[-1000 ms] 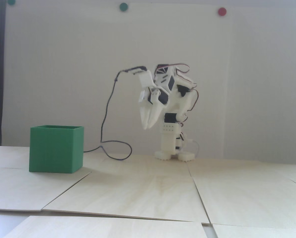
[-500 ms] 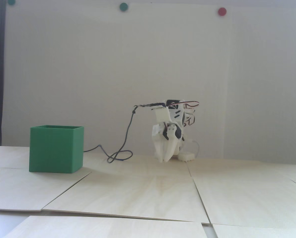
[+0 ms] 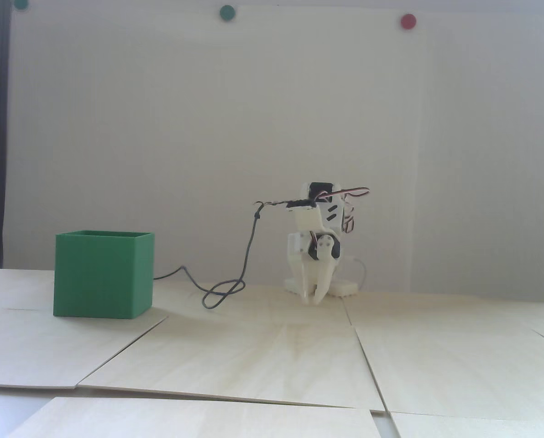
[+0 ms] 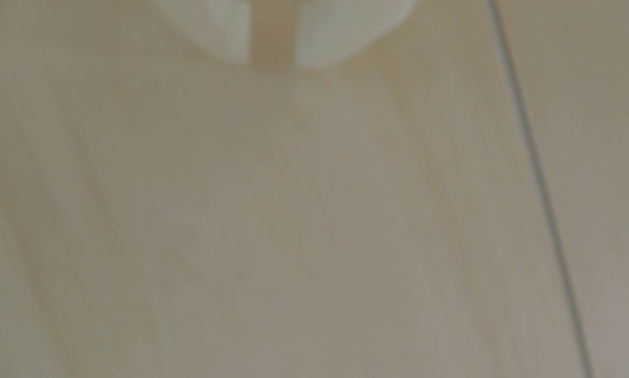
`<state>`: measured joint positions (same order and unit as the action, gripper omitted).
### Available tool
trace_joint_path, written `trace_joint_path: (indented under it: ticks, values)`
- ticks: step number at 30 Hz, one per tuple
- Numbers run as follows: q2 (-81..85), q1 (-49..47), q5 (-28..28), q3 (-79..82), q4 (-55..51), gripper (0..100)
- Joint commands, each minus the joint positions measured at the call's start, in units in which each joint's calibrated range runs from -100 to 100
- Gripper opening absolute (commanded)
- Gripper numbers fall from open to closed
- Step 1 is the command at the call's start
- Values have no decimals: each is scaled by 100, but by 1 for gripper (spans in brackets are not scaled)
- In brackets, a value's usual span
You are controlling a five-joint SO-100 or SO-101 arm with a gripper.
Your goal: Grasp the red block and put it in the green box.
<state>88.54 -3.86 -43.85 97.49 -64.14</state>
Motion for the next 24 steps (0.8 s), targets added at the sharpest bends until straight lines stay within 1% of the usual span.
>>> trace_joint_path:
  ticks: [1, 9, 24]
  values:
    - [1, -68, -19, 64, -314, 3]
    - [1, -28, -14, 64, -1056, 2]
    - [1, -36, -14, 64, -1039, 2]
